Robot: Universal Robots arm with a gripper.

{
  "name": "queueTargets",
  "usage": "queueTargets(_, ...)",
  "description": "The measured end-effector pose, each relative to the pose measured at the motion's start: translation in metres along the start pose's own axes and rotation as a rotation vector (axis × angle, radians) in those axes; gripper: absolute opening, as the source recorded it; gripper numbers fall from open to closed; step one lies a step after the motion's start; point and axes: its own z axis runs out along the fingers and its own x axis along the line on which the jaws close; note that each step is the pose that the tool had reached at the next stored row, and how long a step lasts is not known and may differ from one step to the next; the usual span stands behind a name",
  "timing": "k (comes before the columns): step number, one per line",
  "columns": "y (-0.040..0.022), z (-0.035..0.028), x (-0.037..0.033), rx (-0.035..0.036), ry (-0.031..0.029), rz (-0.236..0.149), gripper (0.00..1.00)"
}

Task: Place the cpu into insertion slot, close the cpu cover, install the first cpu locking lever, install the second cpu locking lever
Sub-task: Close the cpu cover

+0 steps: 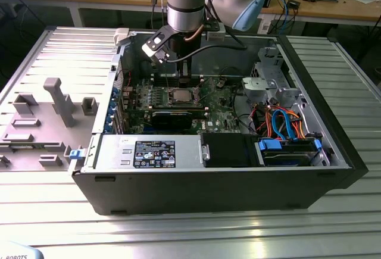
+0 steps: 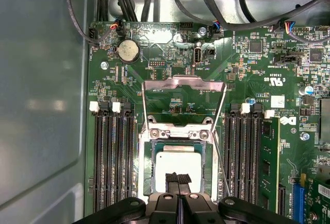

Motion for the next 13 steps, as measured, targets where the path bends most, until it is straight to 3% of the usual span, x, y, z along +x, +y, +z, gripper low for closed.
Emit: queueTargets(13,0.0000,-0.0018,0.0000,0.0001,-0.0002,0.000,0.11)
